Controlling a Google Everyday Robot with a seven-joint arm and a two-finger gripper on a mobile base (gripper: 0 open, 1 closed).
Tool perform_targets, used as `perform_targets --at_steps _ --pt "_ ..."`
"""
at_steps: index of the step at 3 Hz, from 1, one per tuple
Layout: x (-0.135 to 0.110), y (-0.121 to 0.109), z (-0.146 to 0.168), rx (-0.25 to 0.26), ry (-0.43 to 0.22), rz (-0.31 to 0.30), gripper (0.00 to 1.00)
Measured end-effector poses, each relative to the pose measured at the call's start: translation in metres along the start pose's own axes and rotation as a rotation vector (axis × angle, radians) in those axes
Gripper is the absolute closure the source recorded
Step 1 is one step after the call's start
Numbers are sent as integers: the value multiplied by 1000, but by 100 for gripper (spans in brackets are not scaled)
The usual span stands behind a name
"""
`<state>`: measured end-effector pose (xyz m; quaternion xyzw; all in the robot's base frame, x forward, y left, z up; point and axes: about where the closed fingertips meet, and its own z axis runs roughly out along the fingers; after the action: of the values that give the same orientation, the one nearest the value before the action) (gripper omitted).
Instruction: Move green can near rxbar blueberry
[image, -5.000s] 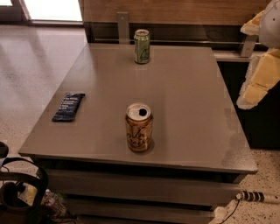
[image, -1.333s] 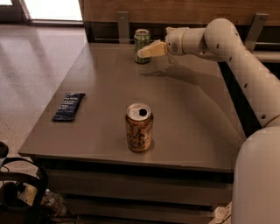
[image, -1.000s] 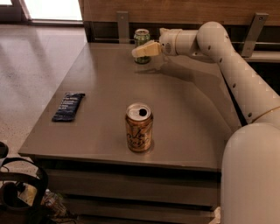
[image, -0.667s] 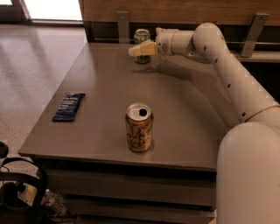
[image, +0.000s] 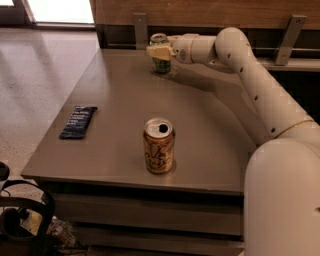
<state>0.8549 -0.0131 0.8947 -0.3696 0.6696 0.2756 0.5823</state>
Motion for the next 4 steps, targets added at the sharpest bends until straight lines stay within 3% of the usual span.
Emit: perform_targets --at_steps 1,3,4 --pt "1 3 4 -6 0 1 95" --pt "1 4 6 -10 1 2 100" --pt "-11 17 -5 -27 4 25 100"
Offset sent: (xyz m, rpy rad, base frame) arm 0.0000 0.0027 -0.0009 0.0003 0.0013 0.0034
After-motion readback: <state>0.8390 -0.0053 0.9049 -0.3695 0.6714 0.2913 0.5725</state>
